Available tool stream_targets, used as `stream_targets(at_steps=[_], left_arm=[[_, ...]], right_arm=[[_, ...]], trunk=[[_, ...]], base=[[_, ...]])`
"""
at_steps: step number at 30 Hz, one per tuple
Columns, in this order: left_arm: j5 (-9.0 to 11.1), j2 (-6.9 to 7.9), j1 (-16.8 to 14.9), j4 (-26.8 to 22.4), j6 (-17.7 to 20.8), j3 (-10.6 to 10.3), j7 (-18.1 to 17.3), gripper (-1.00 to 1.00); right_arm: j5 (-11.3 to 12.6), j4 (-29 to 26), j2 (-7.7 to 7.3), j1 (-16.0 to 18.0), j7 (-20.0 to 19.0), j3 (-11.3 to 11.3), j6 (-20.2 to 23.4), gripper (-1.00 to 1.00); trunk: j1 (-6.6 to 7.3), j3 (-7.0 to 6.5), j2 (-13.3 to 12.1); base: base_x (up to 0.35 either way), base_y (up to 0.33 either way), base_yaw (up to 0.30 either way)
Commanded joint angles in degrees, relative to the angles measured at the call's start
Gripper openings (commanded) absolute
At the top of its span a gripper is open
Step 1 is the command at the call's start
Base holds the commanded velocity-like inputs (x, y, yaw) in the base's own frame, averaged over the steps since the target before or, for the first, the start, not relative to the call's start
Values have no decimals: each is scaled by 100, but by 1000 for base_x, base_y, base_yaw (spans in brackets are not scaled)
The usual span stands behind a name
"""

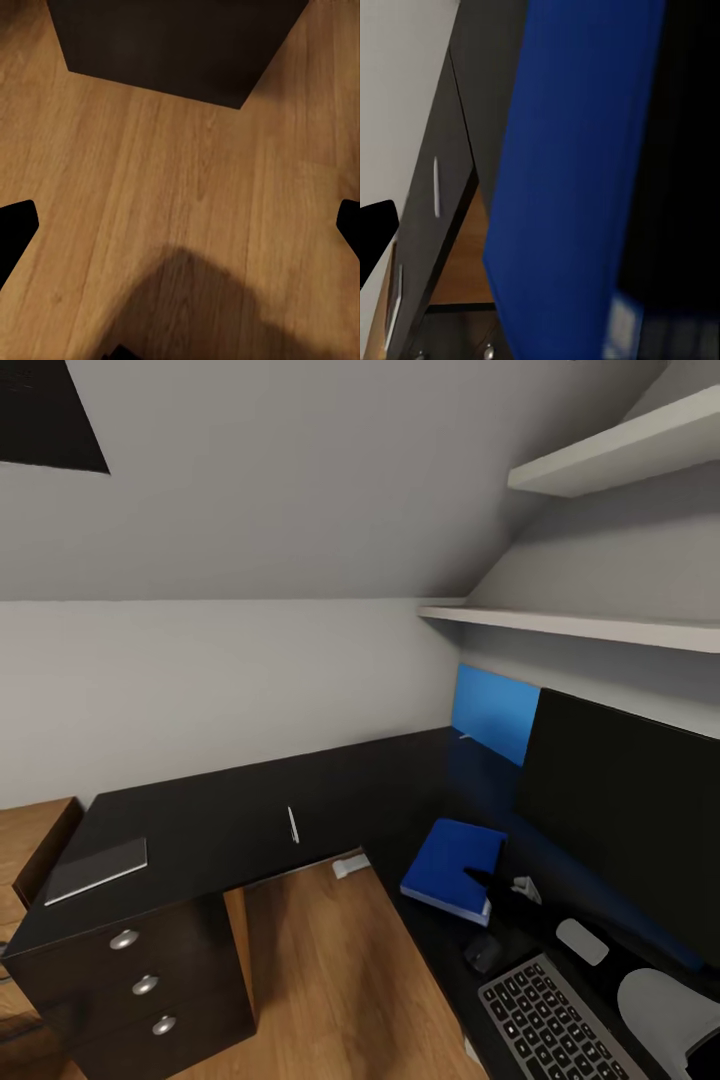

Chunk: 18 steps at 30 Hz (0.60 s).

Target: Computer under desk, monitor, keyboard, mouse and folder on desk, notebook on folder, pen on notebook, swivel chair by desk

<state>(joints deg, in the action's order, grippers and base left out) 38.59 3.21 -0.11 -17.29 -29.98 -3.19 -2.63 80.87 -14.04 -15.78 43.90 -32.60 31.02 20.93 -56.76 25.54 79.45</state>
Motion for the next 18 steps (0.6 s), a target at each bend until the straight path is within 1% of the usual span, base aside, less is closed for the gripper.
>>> stream_targets(at_steps=[1,11,18], left_arm=[[61,4,0,0,-17,-33,-24,100],[61,4,-3,-2,-18,-33,-21,100],[61,4,-2,-2,-17,-33,-24,100]], right_arm=[[47,0,-4,4,-10,27,27,100],[43,-2,-10,4,-114,27,25,100],[43,-2,-12,4,-139,27,25,100]], trunk=[[23,-13,-38],[242,-193,-439],[242,-193,-439]], base=[[0,0,0],[0,0,0],[0,0,0]])
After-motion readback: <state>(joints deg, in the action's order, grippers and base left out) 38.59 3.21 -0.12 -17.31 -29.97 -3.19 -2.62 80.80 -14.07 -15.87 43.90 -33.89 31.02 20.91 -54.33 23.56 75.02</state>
